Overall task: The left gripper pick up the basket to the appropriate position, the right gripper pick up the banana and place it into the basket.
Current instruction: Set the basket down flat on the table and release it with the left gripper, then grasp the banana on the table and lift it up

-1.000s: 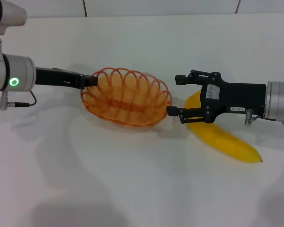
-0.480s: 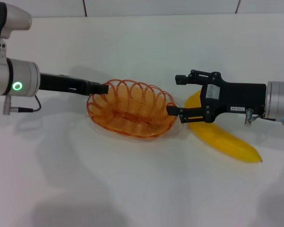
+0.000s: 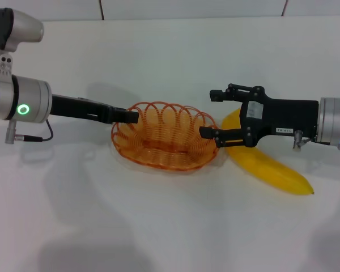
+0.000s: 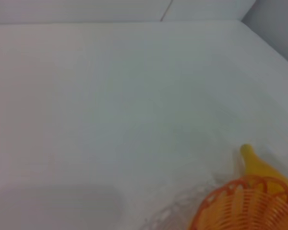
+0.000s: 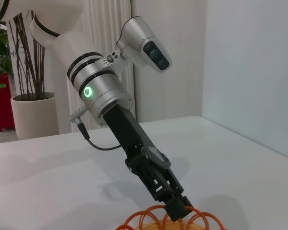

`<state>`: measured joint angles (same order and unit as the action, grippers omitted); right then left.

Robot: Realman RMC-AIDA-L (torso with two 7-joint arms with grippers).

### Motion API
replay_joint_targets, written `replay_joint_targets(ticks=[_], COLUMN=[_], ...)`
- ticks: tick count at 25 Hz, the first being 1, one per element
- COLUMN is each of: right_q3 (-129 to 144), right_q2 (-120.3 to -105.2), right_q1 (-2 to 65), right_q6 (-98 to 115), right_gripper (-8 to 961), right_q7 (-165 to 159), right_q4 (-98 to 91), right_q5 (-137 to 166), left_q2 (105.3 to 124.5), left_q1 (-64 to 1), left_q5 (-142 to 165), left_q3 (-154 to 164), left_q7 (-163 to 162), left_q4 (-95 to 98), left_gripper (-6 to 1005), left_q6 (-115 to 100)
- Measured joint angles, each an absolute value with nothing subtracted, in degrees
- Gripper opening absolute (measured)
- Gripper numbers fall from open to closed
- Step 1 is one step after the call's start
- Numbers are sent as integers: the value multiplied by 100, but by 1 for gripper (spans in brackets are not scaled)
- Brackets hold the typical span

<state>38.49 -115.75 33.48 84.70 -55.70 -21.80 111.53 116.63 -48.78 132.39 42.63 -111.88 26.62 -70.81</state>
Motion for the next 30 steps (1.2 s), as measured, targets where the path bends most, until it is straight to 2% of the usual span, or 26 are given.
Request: replay_joint_targets(ticks=[7,15,19,21,25,30], right_q3=[3850,3850,3850,3850,3848,3740], right_q2=[-11556,-11521,-11518,-11516,-11511,-11501], right_q1=[3306,3203,3194,3185,3159,3071], right_q6=[8474,8474,8474,8473,8472,8472], right_gripper=[834,832,831,830,829,828], right_q7=[-5573,-5581,-5582,-5582,-5581,-5555], right_q4=[-2180,-2179,-2179,-2179,-2179,-2182], right_q5=[11153,11022,11005,11004,11003,11003], left_q2=[11681,11721,11701,11693,11676,11673], left_q1=[-4567,-3455,-2674,-2300,-1533,-1259], left_q5=[13365,12110,11012,10472,9524,9159], left_q3=[4263,4340,4480,4444,4413,4413], left_q7=[-11022,-9900,-8841,-7966,-6204,-3974], left_q4=[2965,4425,5008,5035,4782,3605], left_gripper=[512,564,630,663,663,682], left_q6=[-7033,-7899,-8608,-8949,-9186,-9238])
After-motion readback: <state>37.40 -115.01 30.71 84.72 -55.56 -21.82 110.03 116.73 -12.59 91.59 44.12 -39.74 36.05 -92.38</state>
